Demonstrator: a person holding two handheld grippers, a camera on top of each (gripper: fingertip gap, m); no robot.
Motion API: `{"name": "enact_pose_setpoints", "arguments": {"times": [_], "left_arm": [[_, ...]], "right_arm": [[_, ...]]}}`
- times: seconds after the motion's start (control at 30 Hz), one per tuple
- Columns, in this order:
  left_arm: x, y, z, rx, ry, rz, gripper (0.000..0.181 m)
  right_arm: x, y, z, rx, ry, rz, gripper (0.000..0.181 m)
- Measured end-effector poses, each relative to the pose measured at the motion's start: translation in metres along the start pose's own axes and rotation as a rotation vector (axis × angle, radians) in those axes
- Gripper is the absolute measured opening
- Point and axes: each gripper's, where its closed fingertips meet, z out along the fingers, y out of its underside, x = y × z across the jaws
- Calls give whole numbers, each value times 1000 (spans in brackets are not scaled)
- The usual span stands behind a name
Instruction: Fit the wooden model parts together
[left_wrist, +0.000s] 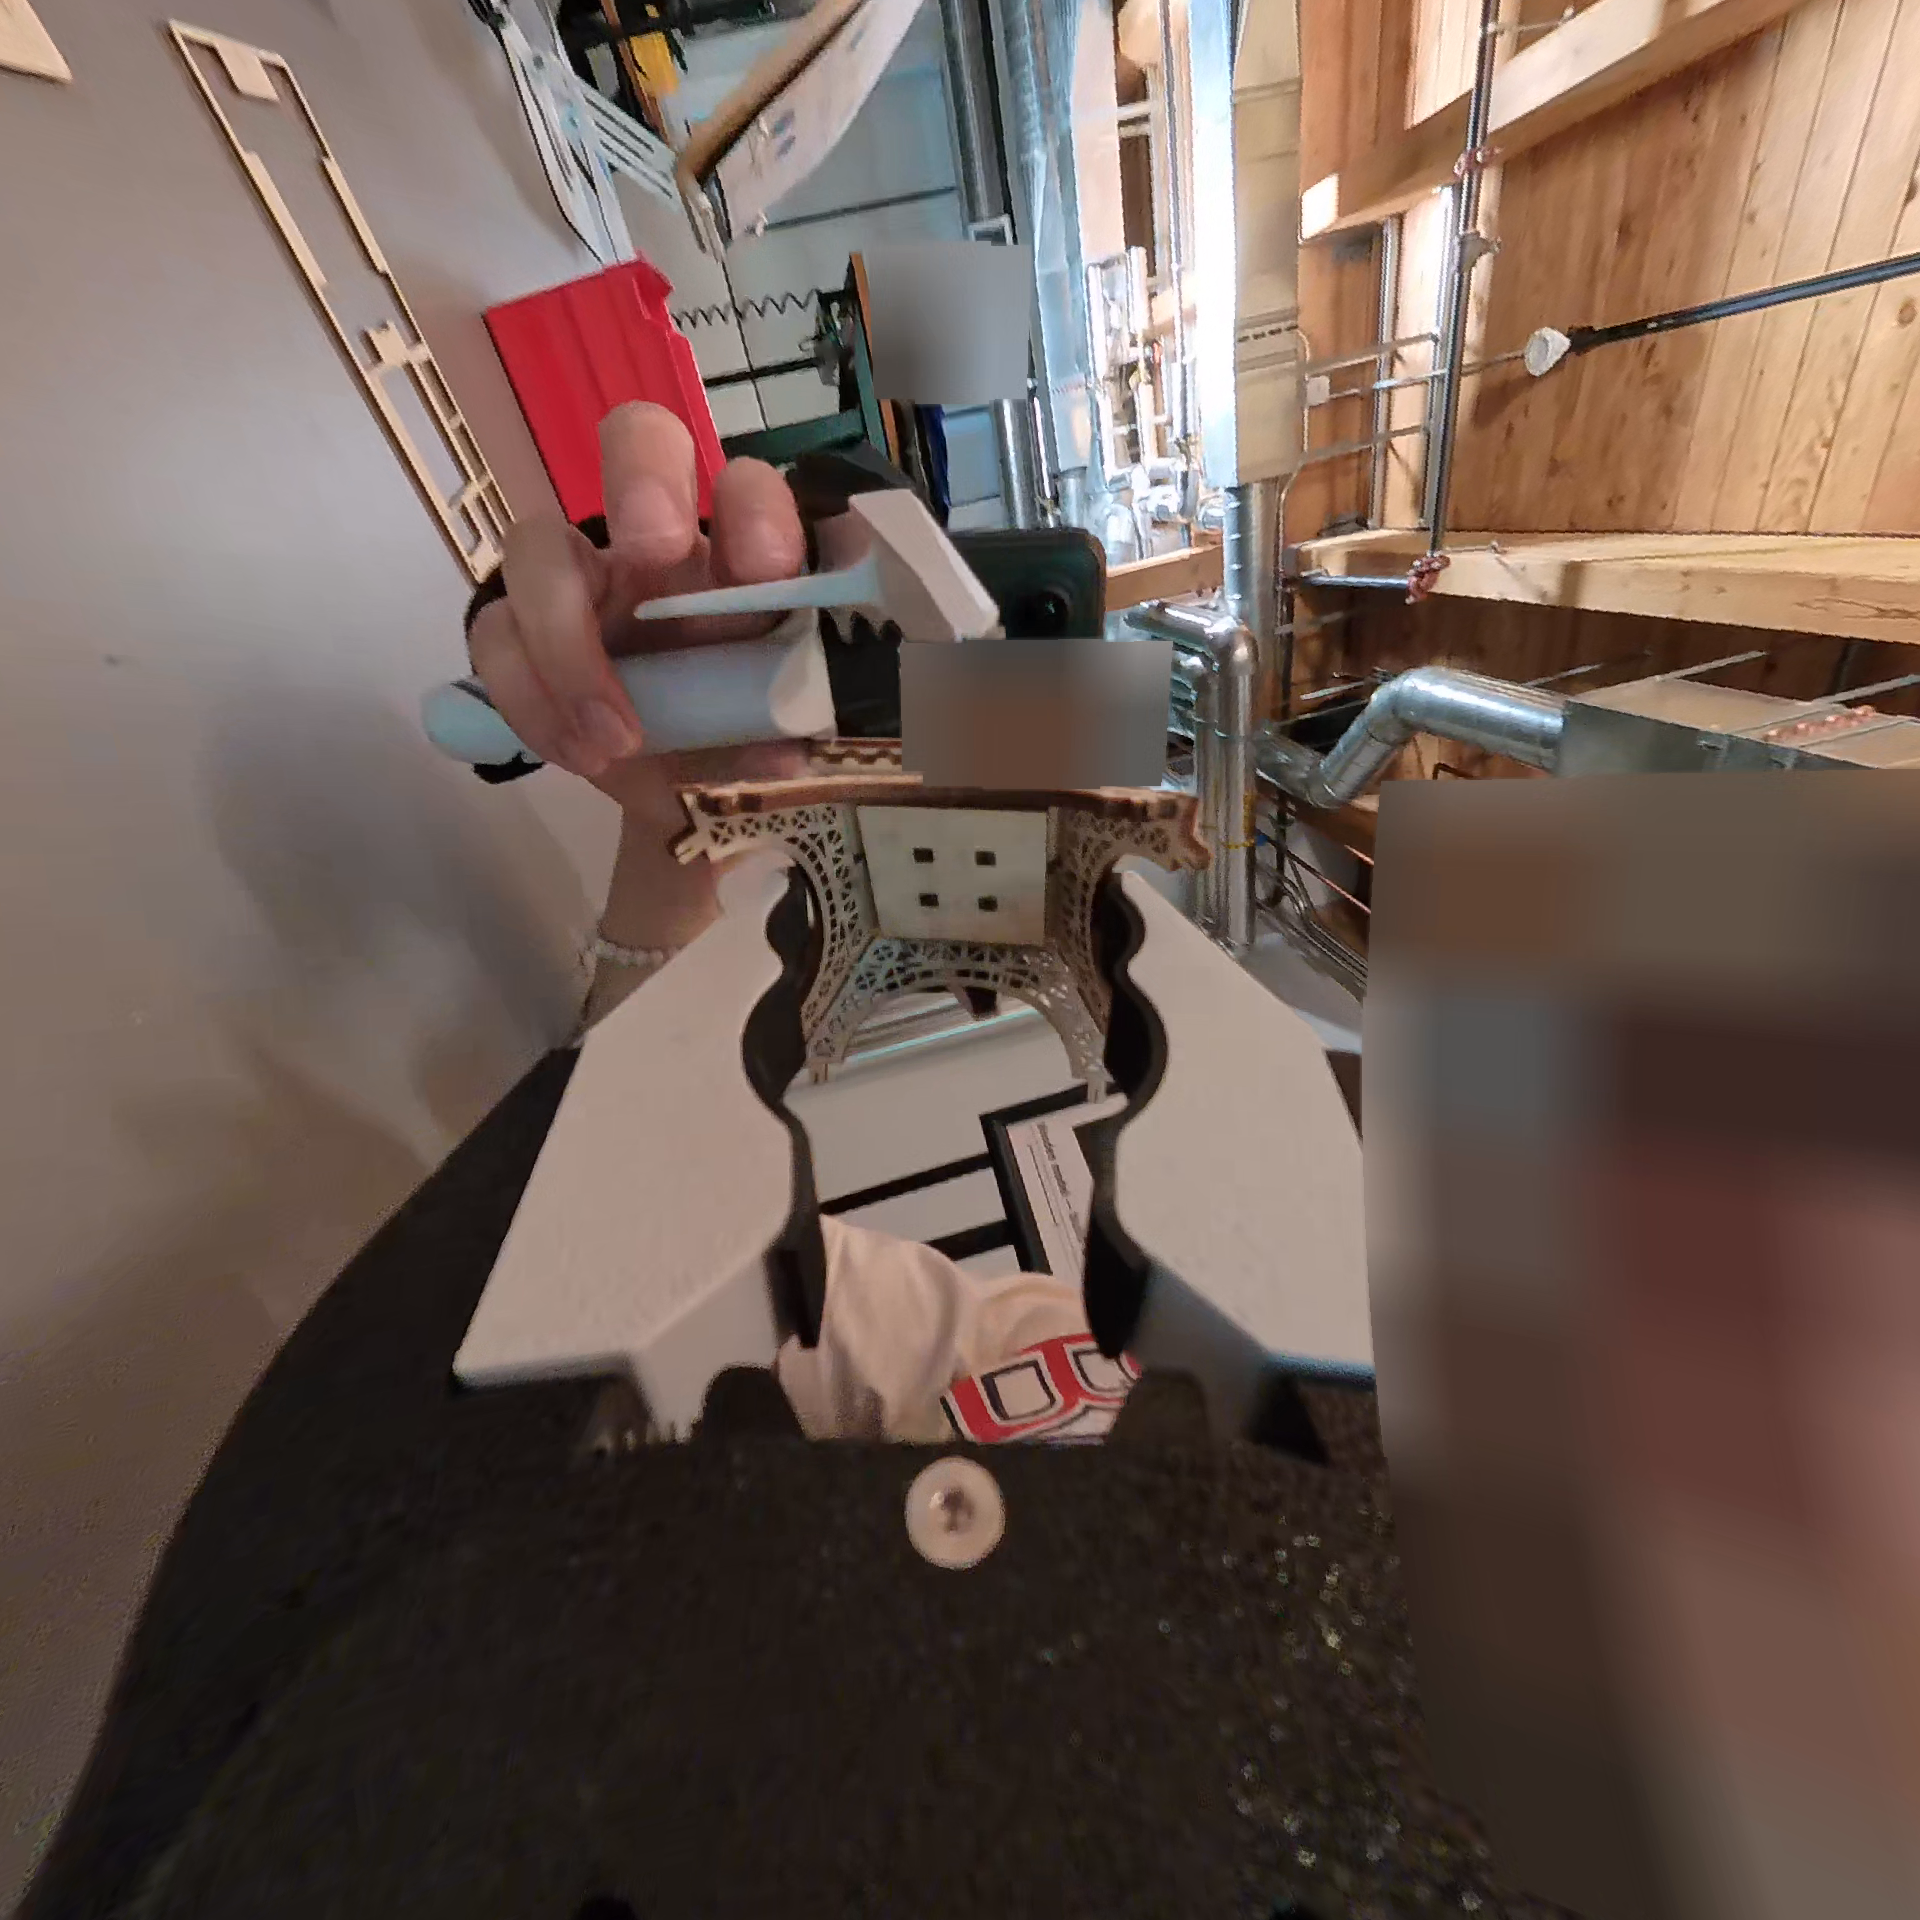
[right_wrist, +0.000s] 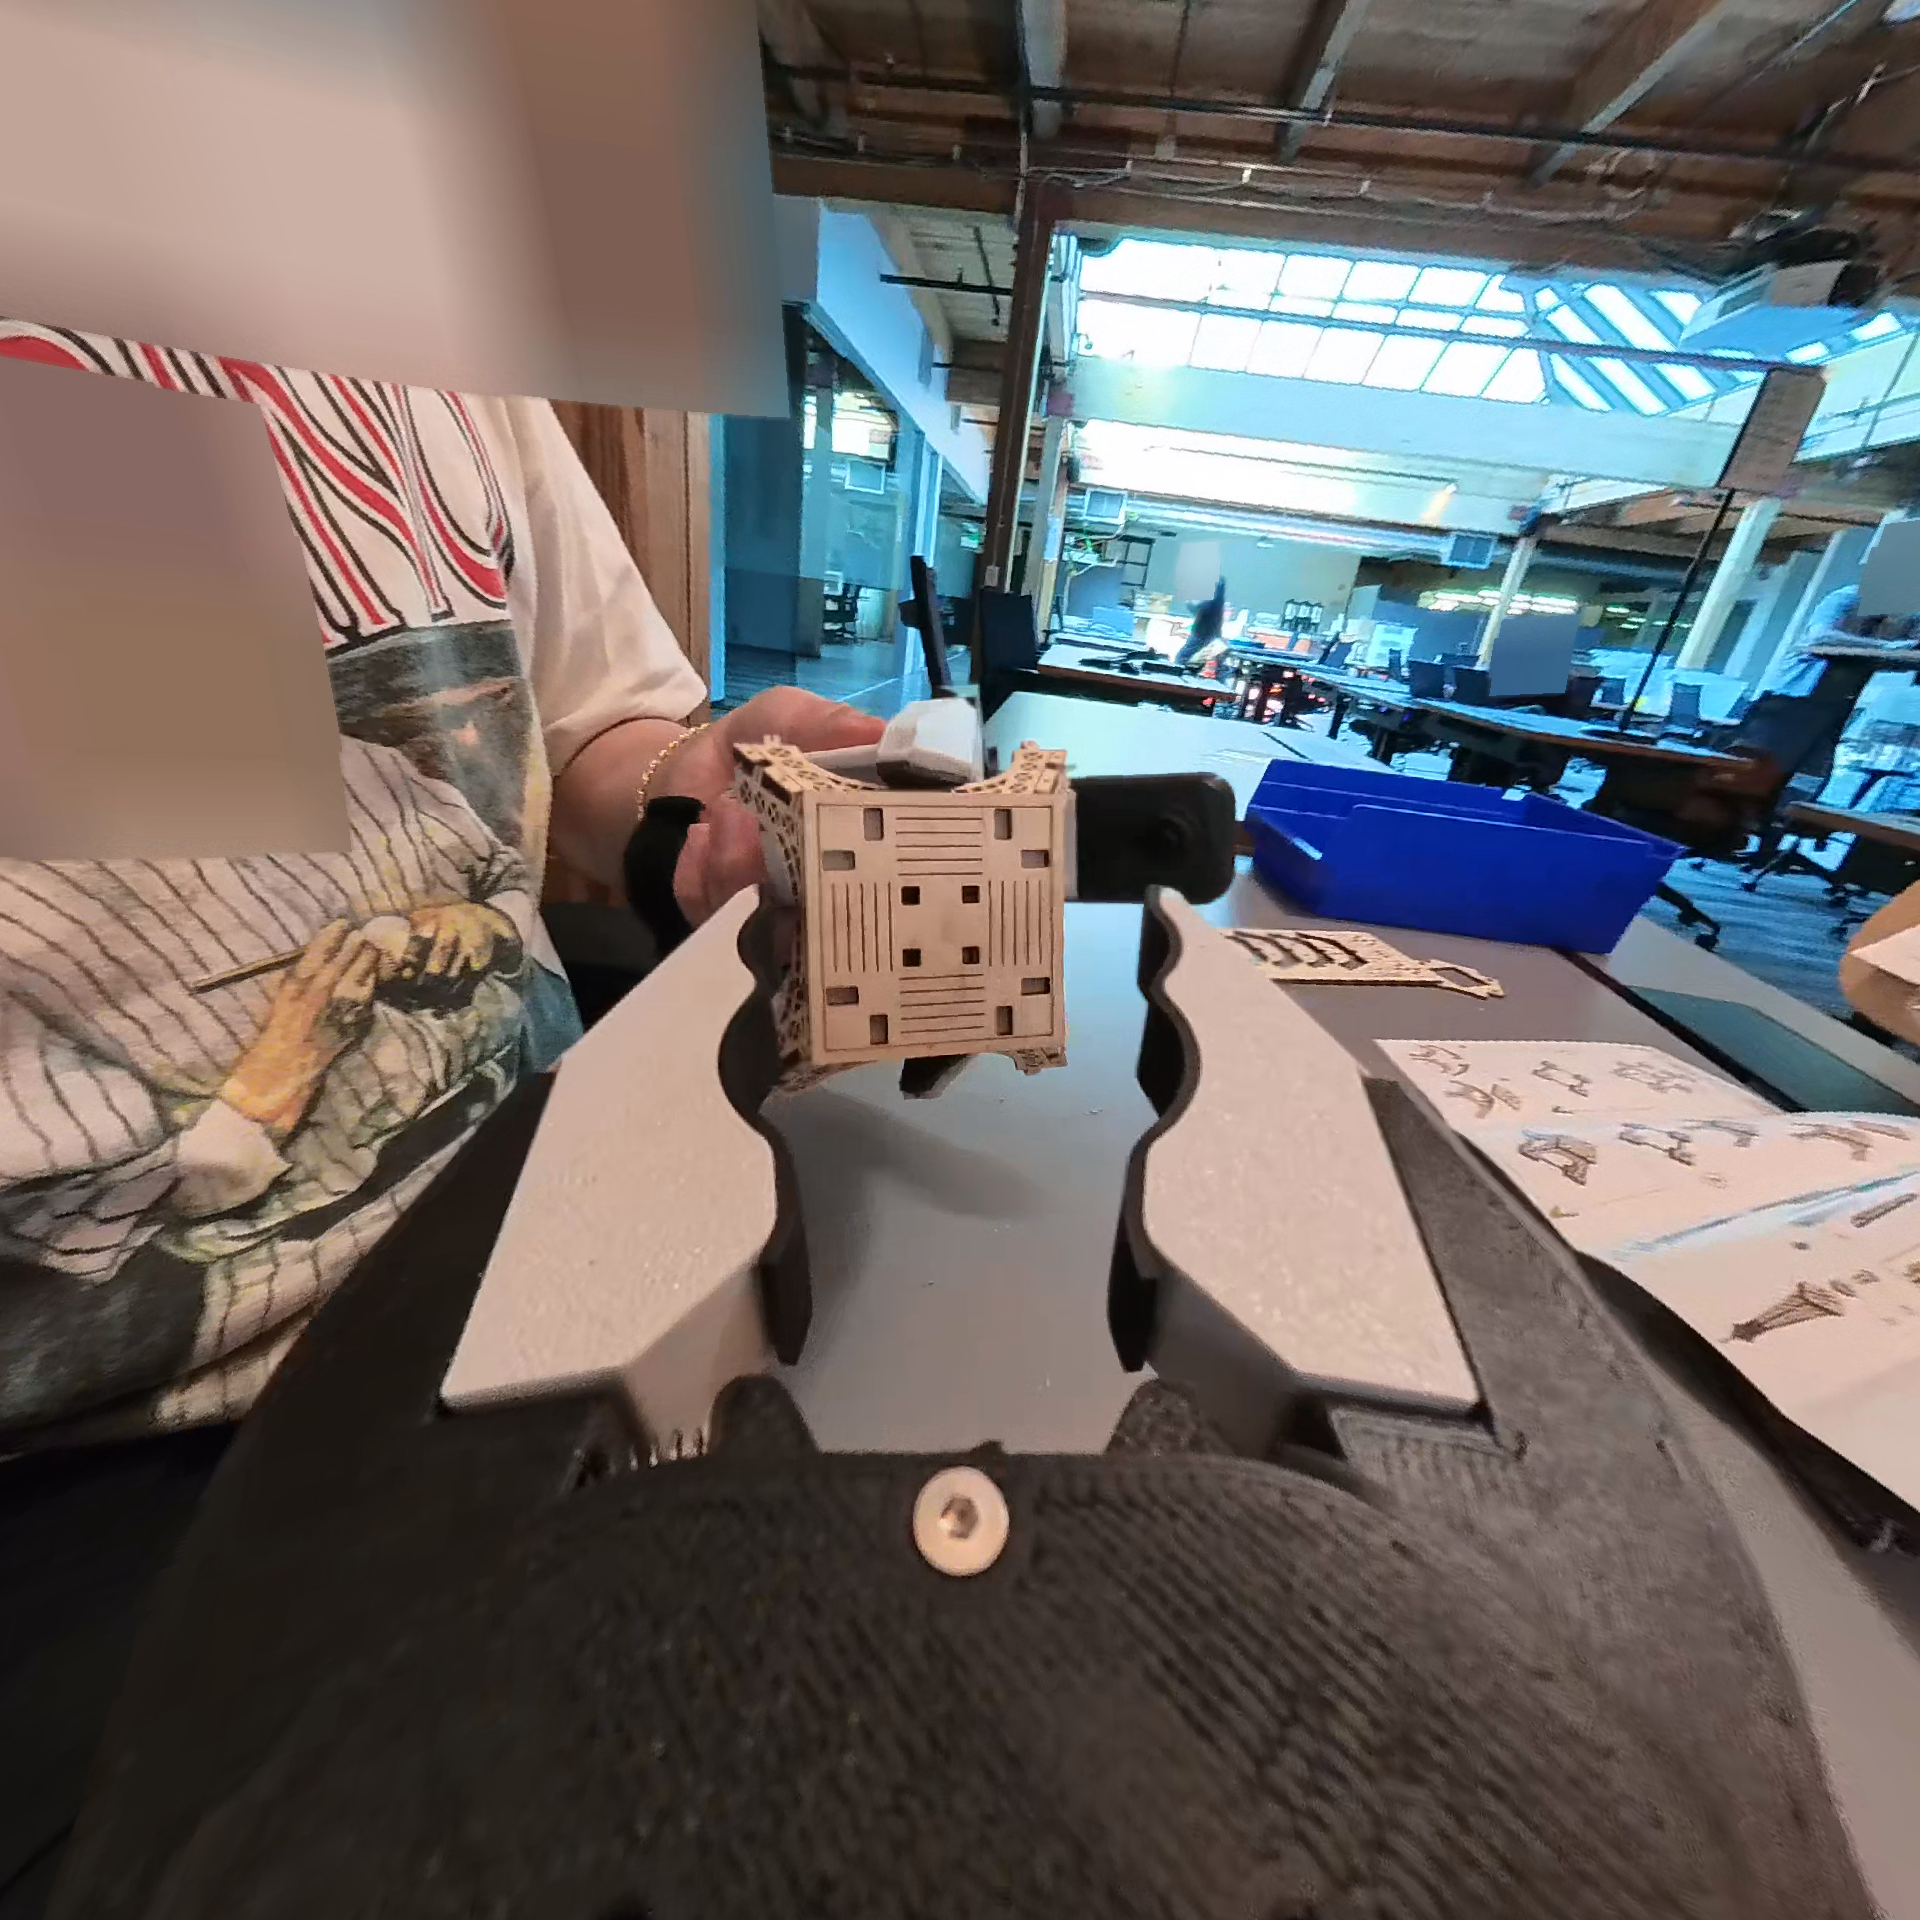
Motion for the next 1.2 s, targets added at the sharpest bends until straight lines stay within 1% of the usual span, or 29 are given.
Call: {"name": "enact_pose_setpoints", "arguments": {"times": [0.1,0.17,0.27,0.37,0.5,0.53,0.57,0.67,0.7,0.8,0.87,0.97,1.03,1.13,1.2], "left_arm": [[0,3,1,-27,33,-31,54],[-2,3,0,-43,46,-23,54],[-7,-2,-5,-55,48,40,62],[-18,-17,-17,-22,21,83,70],[-46,-39,-43,29,-141,279,66],[-51,-44,-49,40,-165,320,66],[-57,-47,-54,47,-179,323,63],[-57,-53,-64,67,-126,262,61],[-59,-56,-69,75,-137,273,61],[-70,-68,-94,90,-259,388,61],[-75,-83,-115,112,-353,476,61],[-77,-108,-146,166,-474,593,61],[-76,-127,-168,215,-550,658,61],[-71,-150,-197,284,-621,735,60],[-71,-161,-212,298,-661,762,60]], "right_arm": [[-9,1,-1,0,-61,13,49],[-9,3,0,-31,-50,7,49],[-7,10,2,-123,-19,-30,49],[6,29,3,-321,84,-53,50],[20,64,-6,-661,213,-57,49],[23,70,-6,-706,230,-56,49],[24,76,-3,-733,226,-43,49],[35,95,0,-809,253,-26,49],[35,100,-2,-849,250,-15,49],[43,108,-6,-981,241,-22,49],[57,113,-7,-1105,241,-25,49],[74,130,-3,-1301,152,18,49],[88,144,4,-1405,109,41,49],[108,156,20,-1485,63,61,49],[119,164,29,-1522,46,71,48]]}}
